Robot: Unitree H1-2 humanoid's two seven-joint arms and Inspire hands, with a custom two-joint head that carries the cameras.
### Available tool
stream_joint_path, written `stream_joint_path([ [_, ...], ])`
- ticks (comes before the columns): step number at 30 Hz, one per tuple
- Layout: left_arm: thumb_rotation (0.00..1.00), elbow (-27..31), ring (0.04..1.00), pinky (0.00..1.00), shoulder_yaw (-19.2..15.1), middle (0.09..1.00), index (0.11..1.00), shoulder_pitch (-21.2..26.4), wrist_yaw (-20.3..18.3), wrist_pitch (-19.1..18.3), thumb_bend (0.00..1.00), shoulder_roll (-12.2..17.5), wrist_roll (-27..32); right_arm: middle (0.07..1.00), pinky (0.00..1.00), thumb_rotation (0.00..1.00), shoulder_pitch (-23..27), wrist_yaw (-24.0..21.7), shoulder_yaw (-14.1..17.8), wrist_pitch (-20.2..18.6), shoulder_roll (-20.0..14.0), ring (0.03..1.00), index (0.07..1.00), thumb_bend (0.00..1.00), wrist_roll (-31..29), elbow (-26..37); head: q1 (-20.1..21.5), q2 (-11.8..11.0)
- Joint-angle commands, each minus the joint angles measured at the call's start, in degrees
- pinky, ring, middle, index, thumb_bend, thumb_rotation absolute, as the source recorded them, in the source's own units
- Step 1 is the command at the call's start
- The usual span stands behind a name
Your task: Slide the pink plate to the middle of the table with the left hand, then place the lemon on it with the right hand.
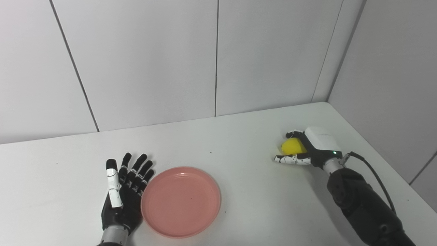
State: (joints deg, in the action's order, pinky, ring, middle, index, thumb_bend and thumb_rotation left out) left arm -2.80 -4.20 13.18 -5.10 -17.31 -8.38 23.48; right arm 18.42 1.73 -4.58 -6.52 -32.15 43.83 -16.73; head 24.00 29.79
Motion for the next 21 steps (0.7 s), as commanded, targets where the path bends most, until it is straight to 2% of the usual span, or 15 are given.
stream_joint_path([
  [1,0.86,-1.4,0.880,0.92,0.1,0.875,0.990,-1.5,1.3,-3.9,0.78,-0.3,0.1,0.704,0.57,0.71,1.3,1.1,0.0,0.4,-2.0,0.650,0.705,0.80,-0.1,0.1,-0.1,0.1],
  [5,0.86,-1.2,0.880,0.91,0.1,0.873,0.989,-1.6,1.2,-4.0,0.78,-0.4,0.1,0.689,0.56,0.67,1.0,2.9,-0.1,1.3,-1.8,0.637,0.695,0.79,-0.7,-0.4,-0.2,0.3],
  [6,0.86,-1.2,0.880,0.91,0.1,0.874,0.989,-1.6,1.2,-4.0,0.78,-0.3,0.1,0.651,0.49,0.62,1.0,3.7,0.0,1.7,-1.7,0.578,0.669,0.77,-0.9,-0.6,-0.2,0.3],
  [8,0.86,-1.2,0.880,0.91,0.1,0.875,0.992,-1.6,1.2,-4.0,0.78,-0.3,0.2,0.581,0.42,0.56,0.9,6.0,0.1,2.9,-1.3,0.502,0.626,0.74,-1.4,-1.3,-0.2,0.3],
  [9,0.86,-1.1,0.880,0.91,0.1,0.876,0.992,-1.6,1.2,-4.1,0.78,-0.3,0.2,0.577,0.42,0.55,0.9,7.4,-0.1,3.4,-1.1,0.498,0.624,0.74,-1.2,-1.9,-0.2,0.3],
  [10,0.86,-1.0,0.879,0.91,0.1,0.874,0.993,-1.6,1.1,-4.1,0.78,-0.4,0.2,0.514,0.37,0.51,1.0,8.5,-0.3,3.7,-1.1,0.436,0.569,0.72,-1.0,-2.3,-0.2,0.3],
  [11,0.86,-0.8,0.879,0.91,0.2,0.874,0.993,-1.6,1.2,-4.2,0.78,-0.4,0.1,0.493,0.35,0.49,1.2,9.4,-0.5,4.0,-0.9,0.415,0.550,0.71,-1.0,-3.1,-0.3,0.3],
  [13,0.86,-0.9,0.880,0.91,0.3,0.878,0.996,-1.6,1.3,-4.2,0.78,-0.3,-0.2,0.367,0.23,0.43,1.6,10.4,-0.9,5.0,-0.8,0.285,0.433,0.67,-1.6,-4.8,-0.3,0.3],
  [15,0.86,-0.7,0.874,0.90,0.3,0.873,0.991,-1.6,1.4,-4.4,0.78,-0.3,-0.2,0.322,0.19,0.38,1.9,10.8,-1.3,5.8,-0.8,0.246,0.399,0.62,-2.1,-5.8,-0.3,0.4],
  [17,0.86,-0.4,0.875,0.90,0.2,0.873,0.989,-1.7,1.5,-4.6,0.77,-0.3,-0.1,0.314,0.19,0.36,2.1,11.1,-1.6,5.8,-0.9,0.242,0.387,0.61,-2.5,-6.2,-0.3,0.4],
  [21,0.86,0.1,0.875,0.90,0.0,0.874,0.987,-1.8,1.7,-5.1,0.78,-0.5,-0.1,0.298,0.18,0.43,2.0,10.5,-2.3,5.4,-1.1,0.233,0.349,0.61,-2.7,-6.7,-0.3,0.6],
])
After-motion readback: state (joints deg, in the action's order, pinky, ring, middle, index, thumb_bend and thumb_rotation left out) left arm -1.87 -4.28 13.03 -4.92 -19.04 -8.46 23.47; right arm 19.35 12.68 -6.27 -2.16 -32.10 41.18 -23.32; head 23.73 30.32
